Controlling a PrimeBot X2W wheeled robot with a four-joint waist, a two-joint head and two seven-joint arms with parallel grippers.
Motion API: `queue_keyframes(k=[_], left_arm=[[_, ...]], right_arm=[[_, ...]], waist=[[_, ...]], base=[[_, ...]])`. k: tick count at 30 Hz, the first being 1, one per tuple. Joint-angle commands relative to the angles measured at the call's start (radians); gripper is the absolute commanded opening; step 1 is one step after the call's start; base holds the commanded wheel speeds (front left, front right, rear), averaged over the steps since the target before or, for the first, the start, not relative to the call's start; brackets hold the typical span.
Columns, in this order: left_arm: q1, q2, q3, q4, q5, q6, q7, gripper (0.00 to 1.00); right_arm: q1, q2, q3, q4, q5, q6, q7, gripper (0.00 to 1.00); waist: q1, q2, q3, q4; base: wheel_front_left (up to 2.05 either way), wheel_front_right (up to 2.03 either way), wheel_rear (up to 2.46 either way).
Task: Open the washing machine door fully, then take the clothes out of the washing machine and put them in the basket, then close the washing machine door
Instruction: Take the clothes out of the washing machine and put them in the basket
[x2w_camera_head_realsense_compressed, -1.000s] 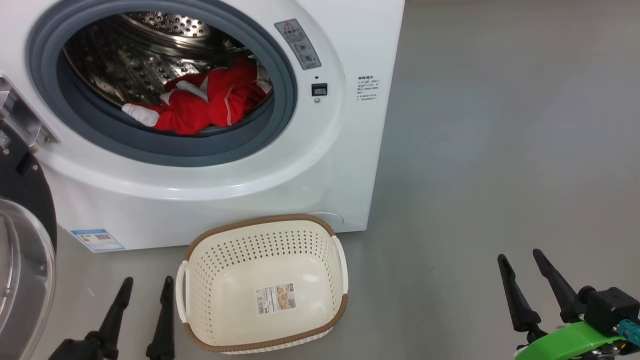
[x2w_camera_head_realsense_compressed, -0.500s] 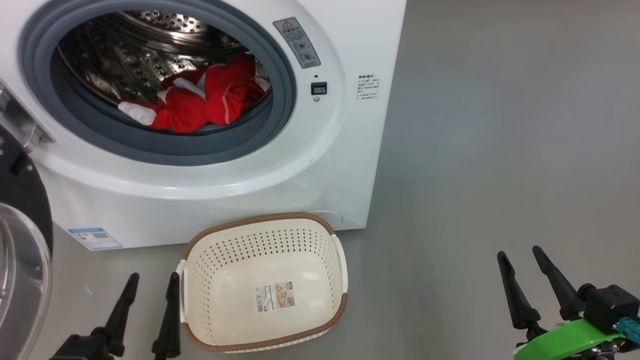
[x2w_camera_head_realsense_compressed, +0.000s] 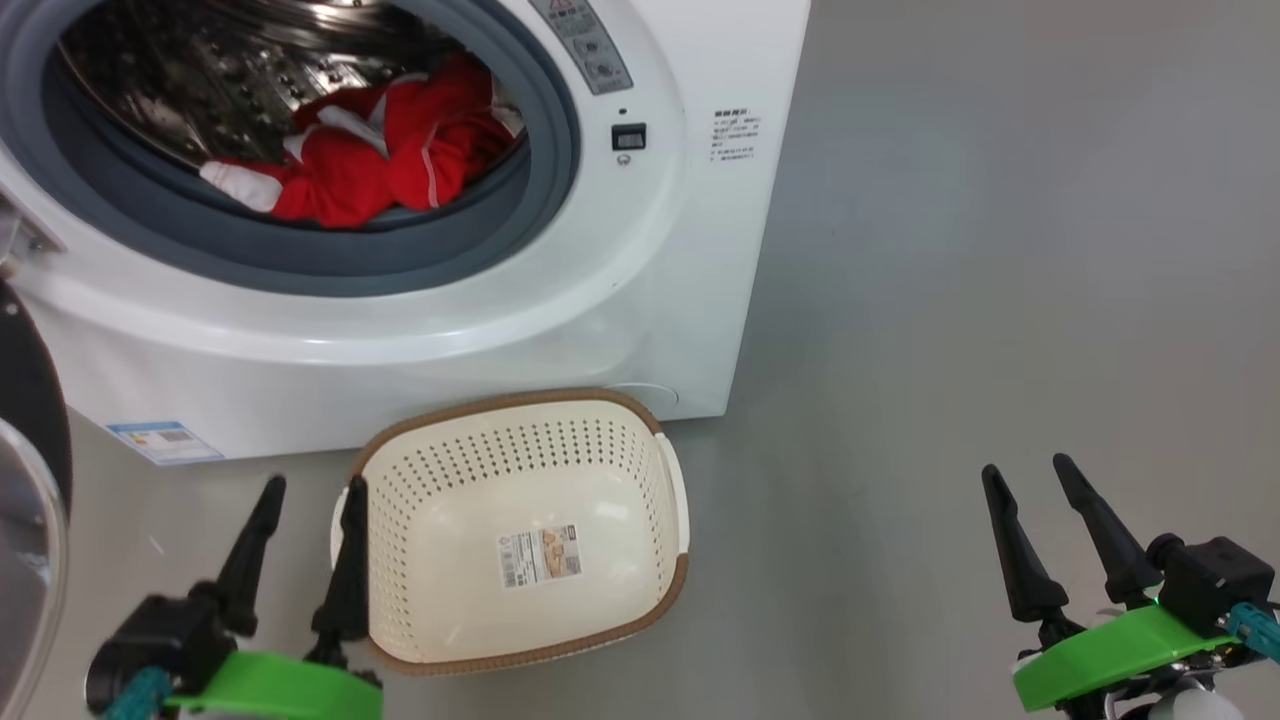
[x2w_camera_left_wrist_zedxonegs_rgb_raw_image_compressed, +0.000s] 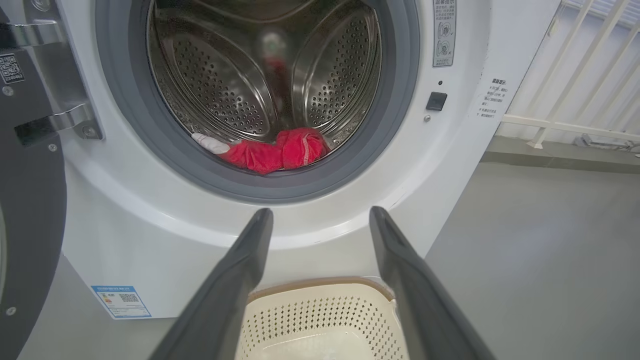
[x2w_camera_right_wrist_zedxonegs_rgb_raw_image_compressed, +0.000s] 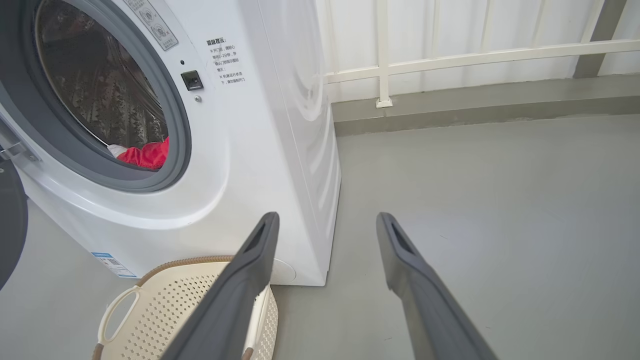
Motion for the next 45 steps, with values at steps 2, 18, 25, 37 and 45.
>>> queue_keyframes(k=[2, 18, 25, 37, 45], left_arm=[[-0.088, 0.024, 0.019, 0.001, 0.007, -0.005, -0.005, 1.0], [-0.625, 0.067, -0.072, 0.373, 0.048, -0.005, 0.007, 1.0], [-0.854, 0.096, -0.095, 0.555, 0.046, -0.005, 0.055, 1.0], [-1.139, 0.153, -0.166, 0.832, 0.008, -0.005, 0.129, 1.0], [-1.242, 0.191, -0.229, 0.937, -0.027, -0.005, 0.164, 1.0]], right_arm=[[-0.039, -0.007, 0.021, -0.028, -0.007, 0.005, -0.006, 1.0], [-0.159, 0.038, 0.042, -0.04, 0.007, 0.005, -0.006, 1.0], [-0.197, 0.058, 0.045, -0.047, 0.009, 0.005, -0.006, 1.0], [-0.24, 0.075, 0.063, -0.05, 0.015, 0.005, -0.006, 1.0], [-0.252, 0.08, 0.08, -0.052, 0.02, 0.005, -0.006, 1.0]], waist=[[0.0, 0.0, 0.044, -0.009], [0.0, 0.0, 0.232, -0.071], [0.0, 0.0, 0.308, -0.097], [0.0, 0.0, 0.38, -0.138], [0.0, 0.0, 0.415, -0.166]], base=[[0.0, 0.0, 0.0], [0.0, 0.0, 0.0], [0.0, 0.0, 0.0], [0.0, 0.0, 0.0], [0.0, 0.0, 0.0]])
